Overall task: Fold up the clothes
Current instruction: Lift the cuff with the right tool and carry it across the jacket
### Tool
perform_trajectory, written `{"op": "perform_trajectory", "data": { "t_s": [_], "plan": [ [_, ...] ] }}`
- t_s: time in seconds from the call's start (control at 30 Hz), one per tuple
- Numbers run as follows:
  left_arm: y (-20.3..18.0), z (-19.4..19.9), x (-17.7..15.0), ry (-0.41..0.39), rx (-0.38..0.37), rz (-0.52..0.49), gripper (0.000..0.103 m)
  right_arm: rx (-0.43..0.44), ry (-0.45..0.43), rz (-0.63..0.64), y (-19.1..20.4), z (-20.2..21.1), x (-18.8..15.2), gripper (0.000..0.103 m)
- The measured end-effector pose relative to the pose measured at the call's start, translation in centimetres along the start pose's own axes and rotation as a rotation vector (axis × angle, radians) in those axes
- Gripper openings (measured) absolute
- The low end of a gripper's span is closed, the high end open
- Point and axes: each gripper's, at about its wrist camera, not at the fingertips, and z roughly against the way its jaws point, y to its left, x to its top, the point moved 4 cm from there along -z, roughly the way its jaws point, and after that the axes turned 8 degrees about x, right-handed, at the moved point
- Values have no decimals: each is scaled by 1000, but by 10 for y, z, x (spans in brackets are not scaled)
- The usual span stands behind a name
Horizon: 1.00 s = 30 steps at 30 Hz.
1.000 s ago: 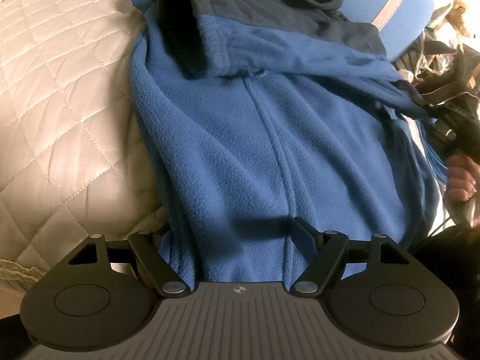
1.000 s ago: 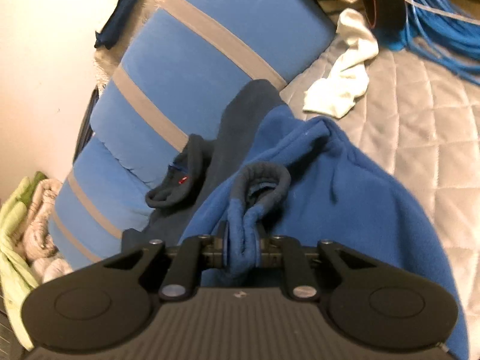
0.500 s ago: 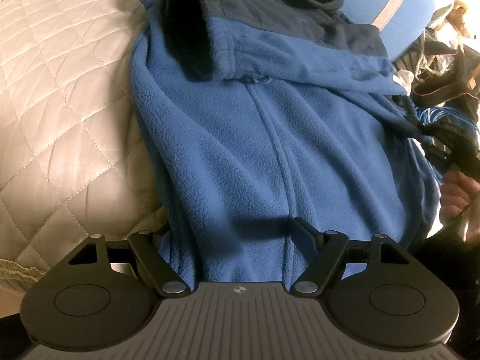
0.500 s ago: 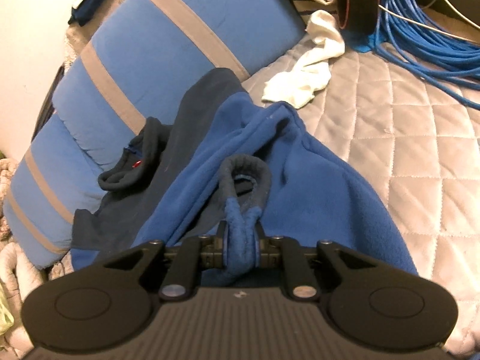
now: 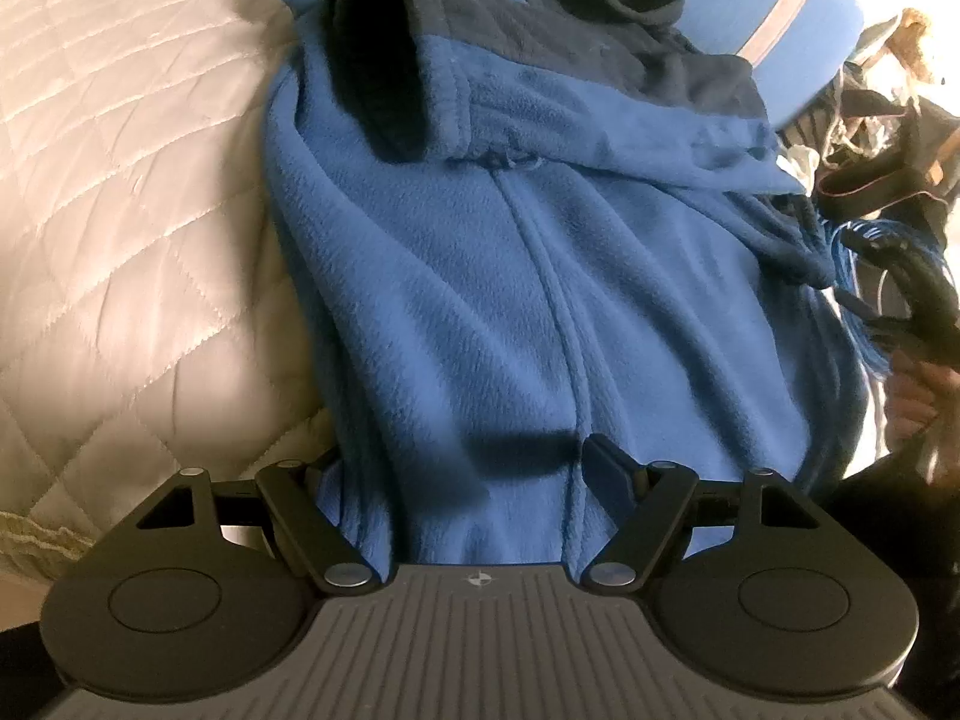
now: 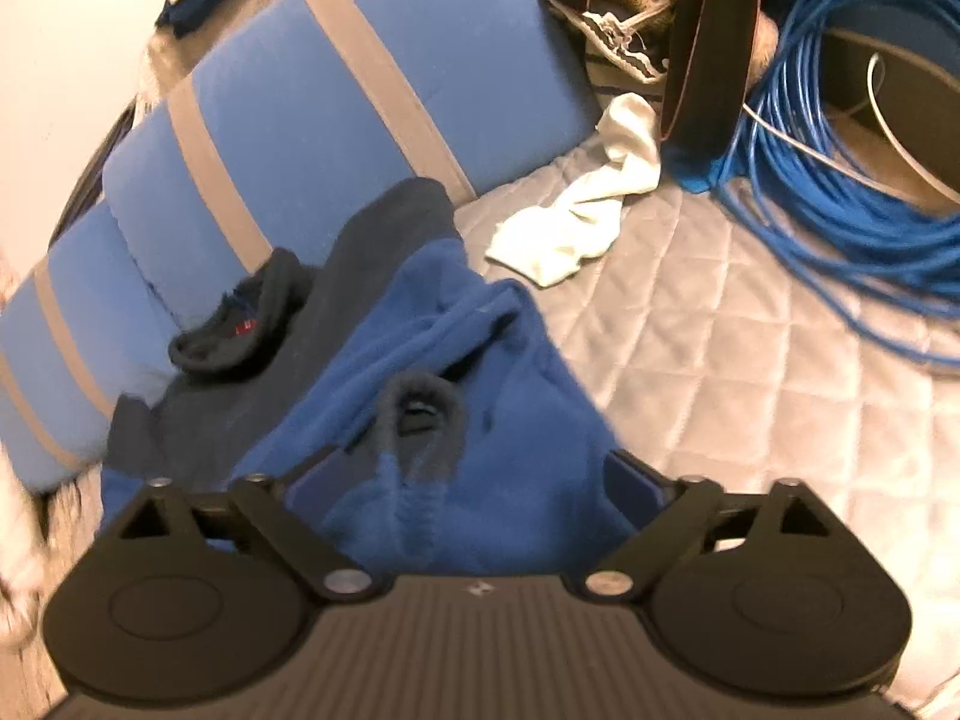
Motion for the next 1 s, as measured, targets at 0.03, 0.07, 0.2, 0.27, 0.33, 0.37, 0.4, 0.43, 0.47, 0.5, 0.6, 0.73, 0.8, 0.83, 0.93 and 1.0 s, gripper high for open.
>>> {"op": "perform_trajectory", "data": {
  "t_s": [0.03, 0.07, 0.2, 0.27, 0.33, 0.37, 0.4, 0.43, 0.47, 0.5, 0.6, 0.73, 0.8, 0.83, 0.93, 1.0],
  "plan": [
    [0, 0, 0, 1, -6, 4, 76, -13, 47, -4, -6, 1, 0, 98],
    [1, 1, -1, 2, -12, 9, 76, -21, 102, -17, -12, 1, -2, 98],
    [3, 3, -1, 7, -35, 29, 75, -5, 296, -27, -30, -3, -16, 97],
    [4, 3, -3, 13, -47, 42, 75, -25, 357, 0, -37, -2, -24, 91],
    [5, 3, -5, 22, -57, 53, 74, -16, 406, 13, -41, 1, -31, 87],
    [5, 2, -6, 28, -59, 55, 73, -3, 425, 17, -42, 3, -35, 84],
    [5, 2, -7, 35, -56, 50, 72, 10, 443, 20, -44, 5, -38, 82],
    [4, 1, -8, 41, -53, 45, 68, 21, 465, 25, -45, 8, -41, 82],
    [4, 0, -8, 48, -50, 40, 62, 31, 488, 31, -45, 10, -44, 77],
    [3, 0, -9, 53, -46, 35, 59, 42, 513, 37, -45, 12, -47, 73],
    [5, 1, -9, 57, -25, 25, 39, 53, 567, 75, -41, 16, -56, 31],
    [4, 3, -9, 59, -4, -9, 20, 80, 580, 155, -16, 28, -59, 13],
    [1, 11, -7, 45, -17, -35, 15, 172, 551, 113, -4, 38, -43, 12],
    [1, 19, -5, 32, -47, -37, 14, 239, 523, 77, 1, 43, -30, 12],
    [10, 45, 15, -14, -217, 34, 13, 378, 394, -52, 5, 33, 19, 12],
    [23, 58, 44, -71, -321, 132, 13, 409, 294, -161, -4, 9, 48, 14]
  ]
}}
